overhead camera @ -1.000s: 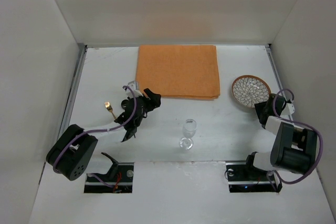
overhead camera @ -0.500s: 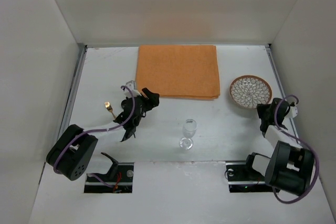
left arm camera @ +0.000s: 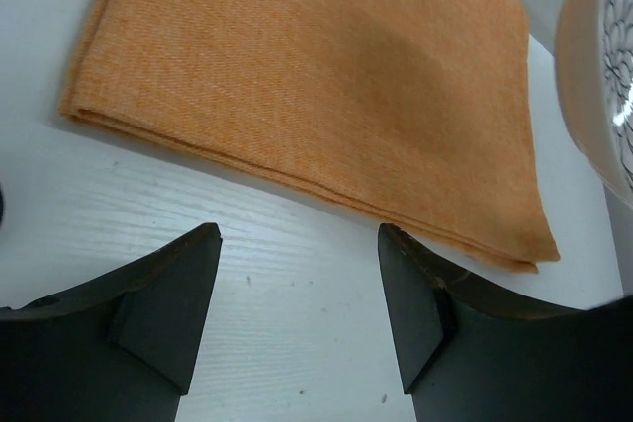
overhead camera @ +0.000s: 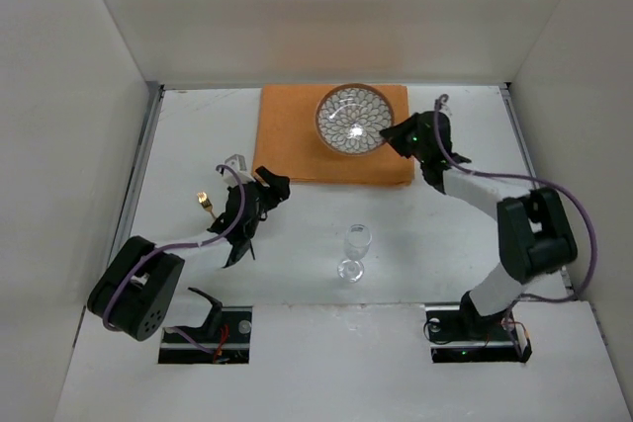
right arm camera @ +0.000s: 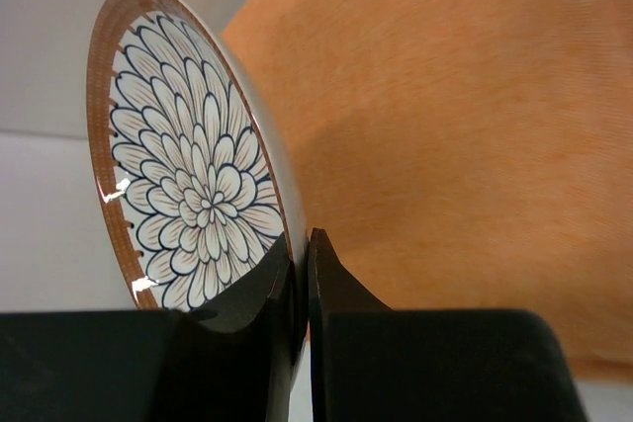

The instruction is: Set the dinner table for one person

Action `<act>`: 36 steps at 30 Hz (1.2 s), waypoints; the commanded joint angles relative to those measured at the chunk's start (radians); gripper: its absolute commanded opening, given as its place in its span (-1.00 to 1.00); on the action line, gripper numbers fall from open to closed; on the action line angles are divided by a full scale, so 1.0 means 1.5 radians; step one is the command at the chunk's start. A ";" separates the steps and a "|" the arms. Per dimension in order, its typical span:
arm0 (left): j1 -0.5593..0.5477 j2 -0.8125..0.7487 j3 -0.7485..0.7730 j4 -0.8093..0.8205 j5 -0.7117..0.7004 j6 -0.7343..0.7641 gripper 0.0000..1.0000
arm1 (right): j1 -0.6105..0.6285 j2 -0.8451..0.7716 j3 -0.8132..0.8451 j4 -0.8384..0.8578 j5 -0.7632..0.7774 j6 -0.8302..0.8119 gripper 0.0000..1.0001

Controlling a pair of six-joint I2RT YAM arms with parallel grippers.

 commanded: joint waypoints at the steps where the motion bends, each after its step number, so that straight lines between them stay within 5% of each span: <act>1: 0.028 -0.036 -0.021 0.041 0.007 -0.024 0.26 | 0.027 0.087 0.135 0.098 -0.001 0.023 -0.89; 11: 0.041 -0.055 -0.028 0.037 0.011 -0.027 0.26 | 0.050 0.261 0.285 0.088 -0.006 0.066 -0.86; 24: 0.040 -0.035 -0.022 0.041 0.018 -0.024 0.26 | 0.060 0.346 0.338 0.072 -0.023 0.111 -0.81; 27: 0.042 -0.035 -0.022 0.041 0.020 -0.028 0.26 | 0.062 0.362 0.338 0.067 -0.019 0.111 -0.61; 32: 0.040 -0.030 -0.020 0.041 0.021 -0.028 0.26 | 0.066 0.325 0.292 0.053 -0.001 0.077 0.12; 36: 0.037 -0.027 -0.018 0.041 0.021 -0.024 0.26 | 0.066 0.239 0.232 0.018 0.034 0.004 0.43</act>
